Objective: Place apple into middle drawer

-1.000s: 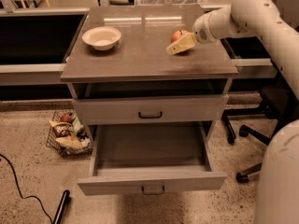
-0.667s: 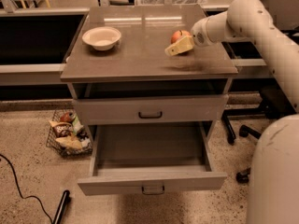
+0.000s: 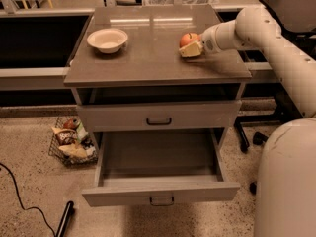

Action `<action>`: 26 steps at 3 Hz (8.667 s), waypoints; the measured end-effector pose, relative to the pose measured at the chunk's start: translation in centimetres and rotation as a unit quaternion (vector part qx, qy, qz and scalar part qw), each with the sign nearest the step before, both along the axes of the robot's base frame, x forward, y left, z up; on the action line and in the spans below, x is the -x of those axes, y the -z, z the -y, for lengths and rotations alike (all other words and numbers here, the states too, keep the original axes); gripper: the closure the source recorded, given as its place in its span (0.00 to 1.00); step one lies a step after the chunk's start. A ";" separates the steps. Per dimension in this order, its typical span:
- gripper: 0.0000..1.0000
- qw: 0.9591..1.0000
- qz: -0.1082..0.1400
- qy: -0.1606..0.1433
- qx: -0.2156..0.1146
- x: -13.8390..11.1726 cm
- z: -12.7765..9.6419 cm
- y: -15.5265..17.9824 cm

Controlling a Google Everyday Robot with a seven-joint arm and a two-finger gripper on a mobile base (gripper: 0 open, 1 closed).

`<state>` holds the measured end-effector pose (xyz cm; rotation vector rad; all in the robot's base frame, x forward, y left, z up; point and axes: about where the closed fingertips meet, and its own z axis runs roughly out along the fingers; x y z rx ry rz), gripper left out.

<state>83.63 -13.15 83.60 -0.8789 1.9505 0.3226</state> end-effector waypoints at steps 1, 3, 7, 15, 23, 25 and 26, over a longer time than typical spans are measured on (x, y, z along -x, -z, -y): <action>0.66 1.000 0.022 -0.002 -0.008 0.3 0.2 -0.8; 1.00 0.994 0.053 -0.097 0.002 10.6 -1.4 -6.0; 1.00 0.973 -0.020 -0.231 0.008 26.2 -1.8 0.2; 1.00 0.971 -0.229 -0.064 -0.015 31.1 -0.7 26.8; 0.11 0.963 -0.269 0.019 0.025 20.0 -2.2 44.4; 0.00 0.971 -0.238 0.013 -0.029 21.2 -0.5 41.8; 0.00 0.978 -0.189 -0.015 -0.089 22.8 0.2 37.7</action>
Offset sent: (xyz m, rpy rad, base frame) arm -0.1194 0.0059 0.0858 0.0160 -0.2124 0.2066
